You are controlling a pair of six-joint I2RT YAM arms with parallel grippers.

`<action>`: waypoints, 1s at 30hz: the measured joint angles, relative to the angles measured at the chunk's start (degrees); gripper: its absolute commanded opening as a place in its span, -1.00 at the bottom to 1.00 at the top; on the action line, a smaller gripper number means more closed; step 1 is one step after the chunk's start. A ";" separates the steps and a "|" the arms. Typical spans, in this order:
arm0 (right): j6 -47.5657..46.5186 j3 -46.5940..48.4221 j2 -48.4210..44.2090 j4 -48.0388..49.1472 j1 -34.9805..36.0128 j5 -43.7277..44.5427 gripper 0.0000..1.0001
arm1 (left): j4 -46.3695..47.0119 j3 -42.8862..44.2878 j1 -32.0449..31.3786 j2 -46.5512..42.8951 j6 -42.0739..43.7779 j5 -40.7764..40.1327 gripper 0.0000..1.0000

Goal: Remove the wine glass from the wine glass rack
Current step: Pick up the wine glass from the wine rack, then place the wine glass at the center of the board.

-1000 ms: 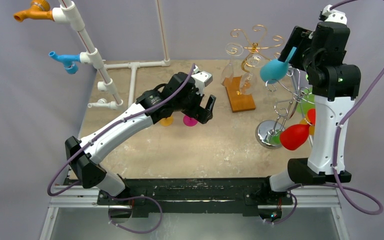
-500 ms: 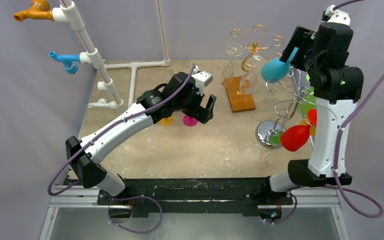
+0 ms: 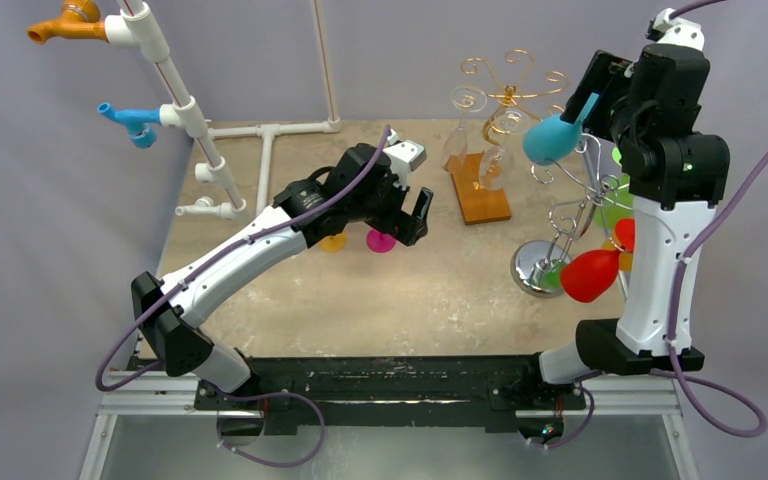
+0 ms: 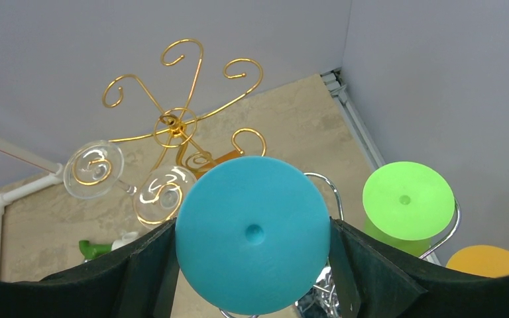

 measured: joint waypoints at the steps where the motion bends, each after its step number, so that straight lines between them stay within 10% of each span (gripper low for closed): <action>1: 0.00 0.17 0.00 0.00 0.00 0.04 0.03 | 0.04 0.00 0.00 0.00 0.00 0.00 1.00; 30: -0.09 2.51 -2.62 0.42 -0.02 2.01 0.04 | 0.13 0.00 0.00 0.00 -0.28 0.00 1.00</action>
